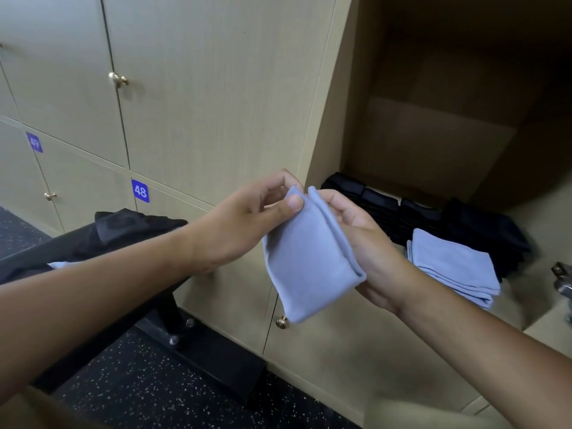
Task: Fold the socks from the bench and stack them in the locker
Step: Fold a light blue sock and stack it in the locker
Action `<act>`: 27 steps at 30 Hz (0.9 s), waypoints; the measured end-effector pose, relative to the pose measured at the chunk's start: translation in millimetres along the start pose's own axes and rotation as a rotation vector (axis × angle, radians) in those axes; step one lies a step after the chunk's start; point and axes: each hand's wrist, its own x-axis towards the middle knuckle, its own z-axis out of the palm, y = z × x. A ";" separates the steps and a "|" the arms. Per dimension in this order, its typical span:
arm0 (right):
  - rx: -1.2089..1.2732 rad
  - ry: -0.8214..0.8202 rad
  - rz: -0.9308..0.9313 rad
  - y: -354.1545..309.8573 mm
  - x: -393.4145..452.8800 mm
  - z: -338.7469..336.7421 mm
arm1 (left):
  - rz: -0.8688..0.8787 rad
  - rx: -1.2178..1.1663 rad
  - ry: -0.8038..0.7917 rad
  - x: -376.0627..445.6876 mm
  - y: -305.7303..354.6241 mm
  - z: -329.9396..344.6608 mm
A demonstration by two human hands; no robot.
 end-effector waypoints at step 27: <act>-0.483 0.139 -0.056 13.5 -7.5 -17.1 | -0.217 0.171 0.342 2.2 -14.7 -4.1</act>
